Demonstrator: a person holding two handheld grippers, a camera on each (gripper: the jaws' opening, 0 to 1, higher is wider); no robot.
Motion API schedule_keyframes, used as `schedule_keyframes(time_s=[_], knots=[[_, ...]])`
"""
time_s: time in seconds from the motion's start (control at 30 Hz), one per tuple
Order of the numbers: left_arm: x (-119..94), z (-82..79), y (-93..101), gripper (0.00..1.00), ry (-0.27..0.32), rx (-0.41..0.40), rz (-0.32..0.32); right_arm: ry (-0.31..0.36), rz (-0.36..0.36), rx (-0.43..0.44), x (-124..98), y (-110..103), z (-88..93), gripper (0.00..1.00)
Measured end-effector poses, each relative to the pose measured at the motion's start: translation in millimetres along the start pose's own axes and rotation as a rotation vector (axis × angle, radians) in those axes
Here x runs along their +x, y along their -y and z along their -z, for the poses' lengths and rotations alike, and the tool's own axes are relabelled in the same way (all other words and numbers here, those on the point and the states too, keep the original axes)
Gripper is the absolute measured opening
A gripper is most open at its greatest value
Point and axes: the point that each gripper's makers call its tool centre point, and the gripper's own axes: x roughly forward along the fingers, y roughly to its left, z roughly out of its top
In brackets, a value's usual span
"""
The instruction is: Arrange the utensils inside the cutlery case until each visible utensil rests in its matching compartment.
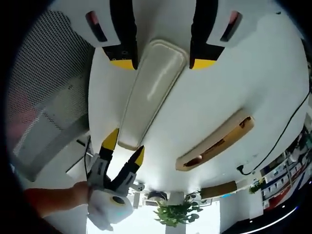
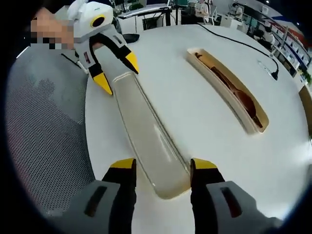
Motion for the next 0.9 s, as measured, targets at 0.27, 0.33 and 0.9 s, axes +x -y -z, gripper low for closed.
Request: schedule_keyframes(time_s=[0.27,0.33,0.9], knots=[[-0.7,-4.9,-1.7,0.29,0.001,-0.086,0.053,0.023,0.035,-0.057,0.1,-2.2,7.0,0.35],[-2.5,0.7,0.0,0.15,-0.028,-0.158,0.087,0.009,0.036,-0.070,0.1,-2.0,8.5,0.36],[7.4,-4.3,9.9,0.53,-0.042,0.075,0.050,-0.003,-0.069,-0.158,7.6,-22.7,-0.2,0.00]])
